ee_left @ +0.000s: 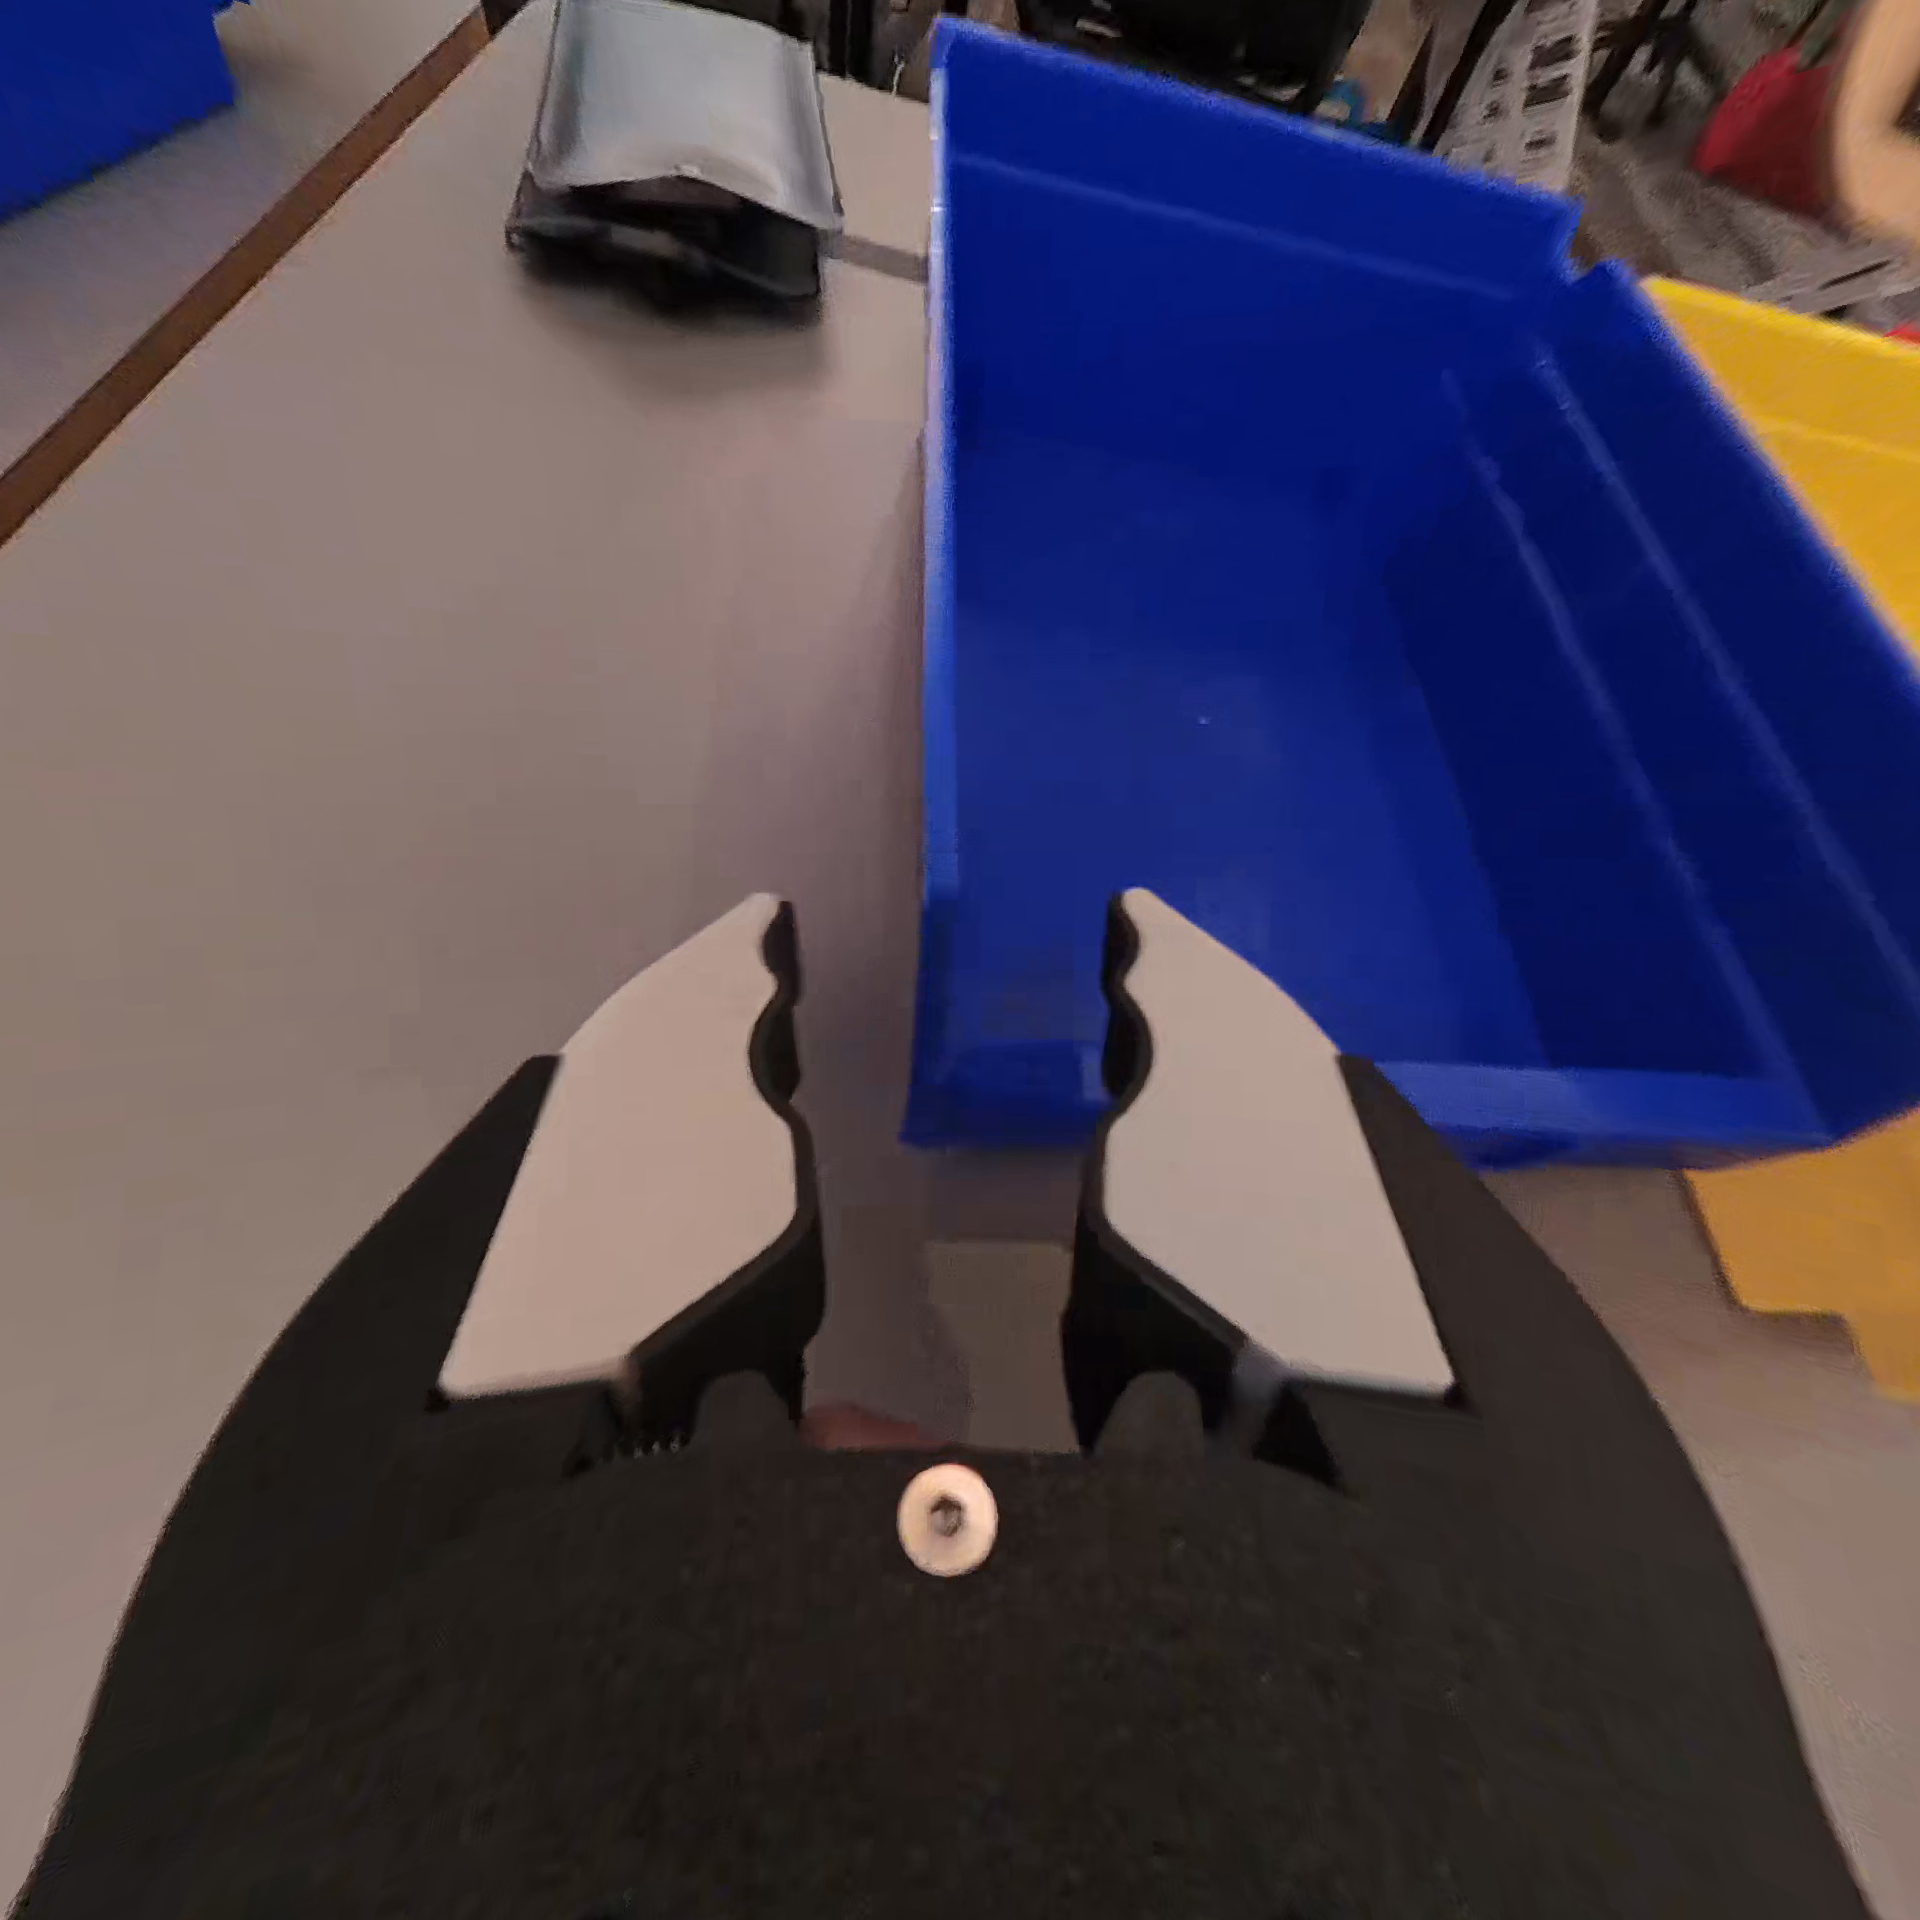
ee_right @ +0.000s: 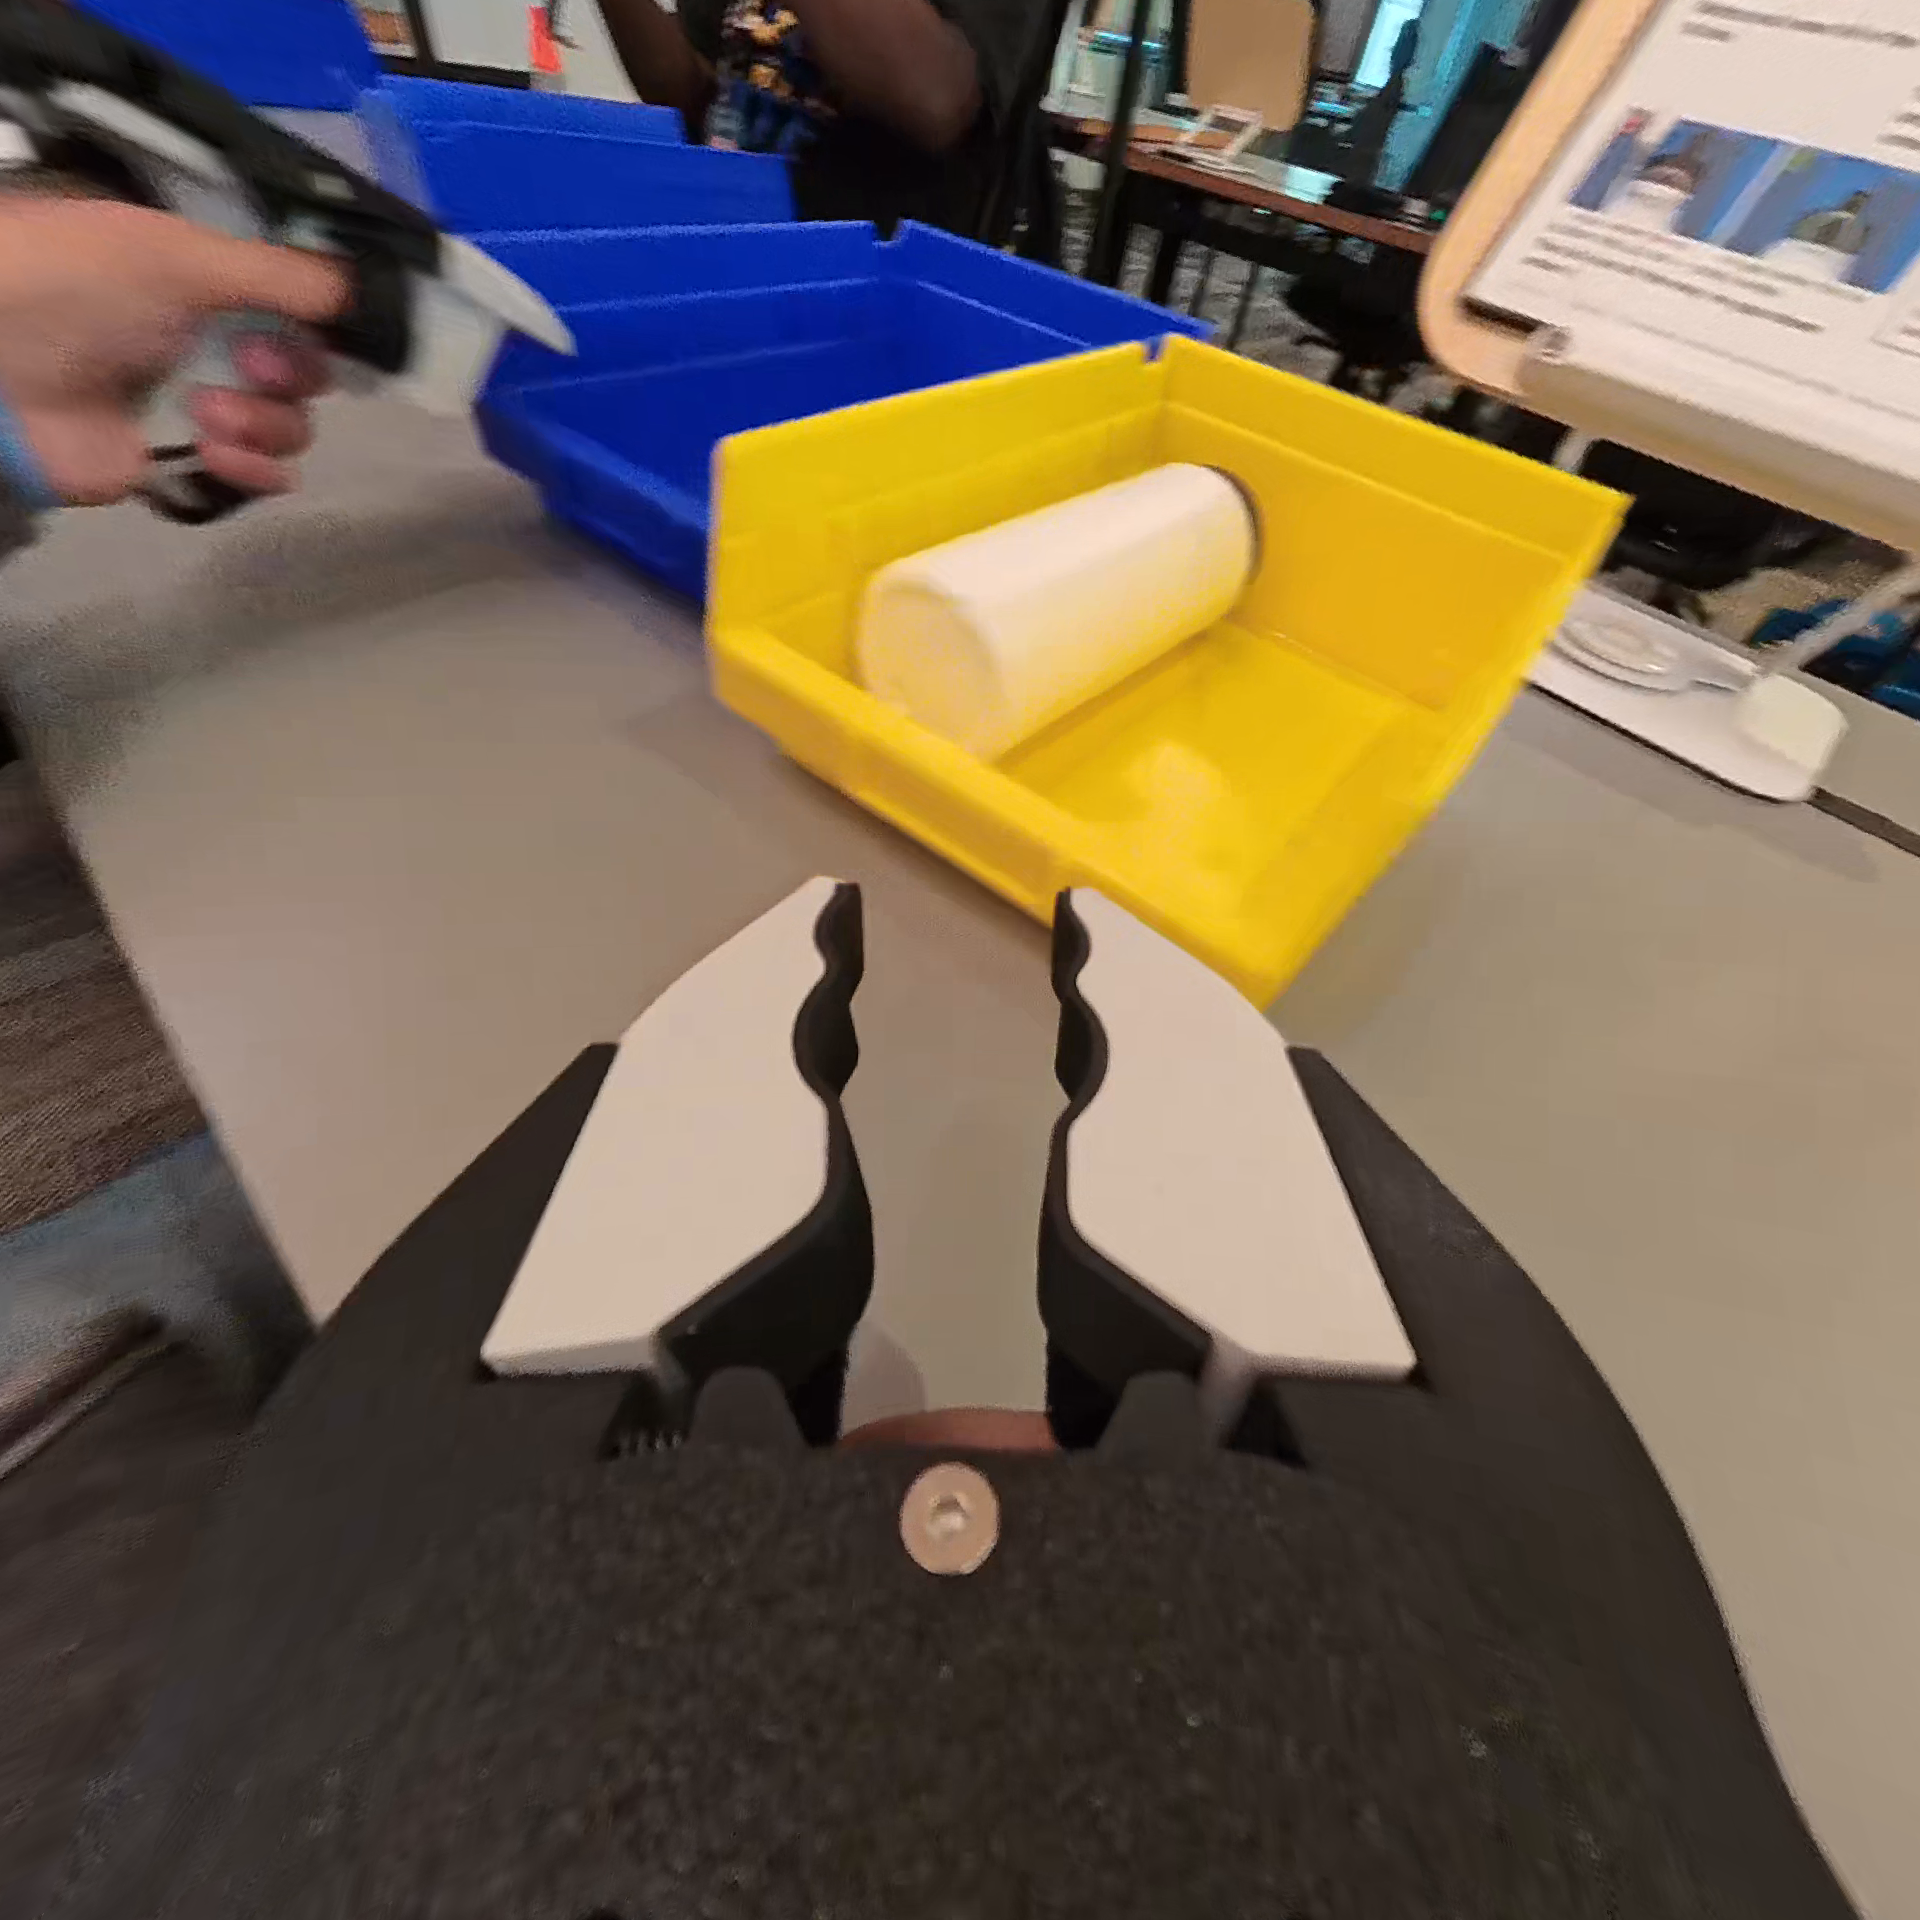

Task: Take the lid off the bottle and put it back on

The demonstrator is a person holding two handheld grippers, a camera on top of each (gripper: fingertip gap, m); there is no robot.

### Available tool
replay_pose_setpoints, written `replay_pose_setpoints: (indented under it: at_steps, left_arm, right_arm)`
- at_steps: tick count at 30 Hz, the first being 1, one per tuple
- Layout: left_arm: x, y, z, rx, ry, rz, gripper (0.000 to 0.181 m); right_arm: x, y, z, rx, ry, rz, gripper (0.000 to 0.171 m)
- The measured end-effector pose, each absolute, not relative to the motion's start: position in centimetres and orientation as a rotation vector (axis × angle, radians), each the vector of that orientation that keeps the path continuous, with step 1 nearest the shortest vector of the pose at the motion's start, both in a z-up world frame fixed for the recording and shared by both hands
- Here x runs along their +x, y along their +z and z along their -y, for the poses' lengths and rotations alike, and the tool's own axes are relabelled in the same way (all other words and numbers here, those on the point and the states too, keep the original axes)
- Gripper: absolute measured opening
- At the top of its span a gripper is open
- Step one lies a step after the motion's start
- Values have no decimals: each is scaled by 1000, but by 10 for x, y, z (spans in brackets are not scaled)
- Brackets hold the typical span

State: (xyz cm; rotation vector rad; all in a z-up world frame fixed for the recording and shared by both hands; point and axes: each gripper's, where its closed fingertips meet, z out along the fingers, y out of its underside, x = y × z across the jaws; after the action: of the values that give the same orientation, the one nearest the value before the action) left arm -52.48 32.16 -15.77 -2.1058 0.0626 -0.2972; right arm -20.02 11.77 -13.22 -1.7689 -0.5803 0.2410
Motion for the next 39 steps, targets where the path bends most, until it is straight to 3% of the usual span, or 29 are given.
replay_pose_setpoints:
  at_steps: [2,3,8,11,13,17,21,22,23,24,31,39]
  left_arm:
    - [-522,-169,-330,-2127,-294,-55,11]
    - [-524,-169,-331,-2128,-286,-31,5]
    - [-530,-170,-308,-2180,-234,-59,4]
    - [-539,-170,-281,-2205,-183,-48,4]
    - [-541,-170,-261,-2202,-133,-51,4]
    - [-548,-170,-217,-2201,-61,-64,4]
    - [-550,-169,-169,-2189,-77,-57,4]
    - [-548,-169,-157,-2184,-96,-74,5]
    - [-544,-169,-147,-2174,-113,-99,6]
    - [-542,-168,-137,-2169,-120,-110,8]
    - [-548,-119,-99,-2026,94,-99,7]
    - [-470,7,-110,-1718,64,-175,3]
  right_arm:
    - [-227,-139,-104,-1764,279,662,35]
    - [-241,-142,-98,-1765,302,696,35]
    - [-304,-151,-96,-1767,373,771,42]
    - [-331,-155,-118,-1867,373,690,61]
    - [-334,-155,-143,-1930,269,523,56]
    - [-351,-160,-169,-1998,229,390,62]
    - [-358,-160,-173,-1988,269,332,56]
    - [-363,-160,-171,-1980,306,340,48]
    - [-365,-161,-169,-1974,329,347,16]
    - [-361,-161,-169,-1968,308,327,11]
    - [-366,-134,-148,-1918,308,356,4]
    - [-292,10,-128,-1564,154,277,4]
